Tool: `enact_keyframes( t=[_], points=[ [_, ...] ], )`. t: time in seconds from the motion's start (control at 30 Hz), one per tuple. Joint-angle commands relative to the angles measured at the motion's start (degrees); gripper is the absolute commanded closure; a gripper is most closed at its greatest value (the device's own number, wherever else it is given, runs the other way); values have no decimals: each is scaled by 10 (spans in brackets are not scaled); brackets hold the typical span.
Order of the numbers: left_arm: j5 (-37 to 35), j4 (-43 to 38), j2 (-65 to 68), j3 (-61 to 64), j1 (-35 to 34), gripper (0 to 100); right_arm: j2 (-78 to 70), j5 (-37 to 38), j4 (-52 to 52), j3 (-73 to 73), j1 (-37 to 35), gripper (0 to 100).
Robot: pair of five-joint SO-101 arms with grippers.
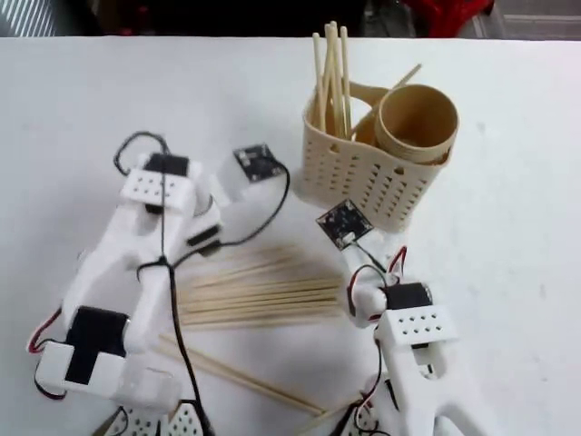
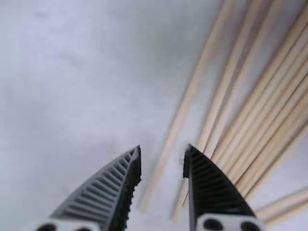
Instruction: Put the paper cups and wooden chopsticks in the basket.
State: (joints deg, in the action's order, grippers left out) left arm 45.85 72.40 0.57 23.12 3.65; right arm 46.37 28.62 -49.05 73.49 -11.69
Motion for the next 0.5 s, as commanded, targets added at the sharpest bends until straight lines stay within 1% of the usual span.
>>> enact_keyframes(
  t=[0.0, 0.1, 0.17, 0.3, 0.37, 0.47],
  points=[
    [-8, -100, 1, 55, 6, 838, 6, 2, 4, -4, 6, 977],
    [-8, -130, 60, 52, 5, 838, 7, 2, 5, -4, 6, 977],
    [-10, -129, 109, 29, 5, 838, 6, 3, 6, -4, 6, 977],
    [-11, -57, 175, -58, 5, 839, 6, 3, 7, -4, 6, 977],
    [-11, -38, 199, -86, 5, 845, 6, 3, 7, -4, 6, 977],
    [-12, -26, 218, -106, 6, 906, 6, 3, 7, -4, 6, 977]
  ],
)
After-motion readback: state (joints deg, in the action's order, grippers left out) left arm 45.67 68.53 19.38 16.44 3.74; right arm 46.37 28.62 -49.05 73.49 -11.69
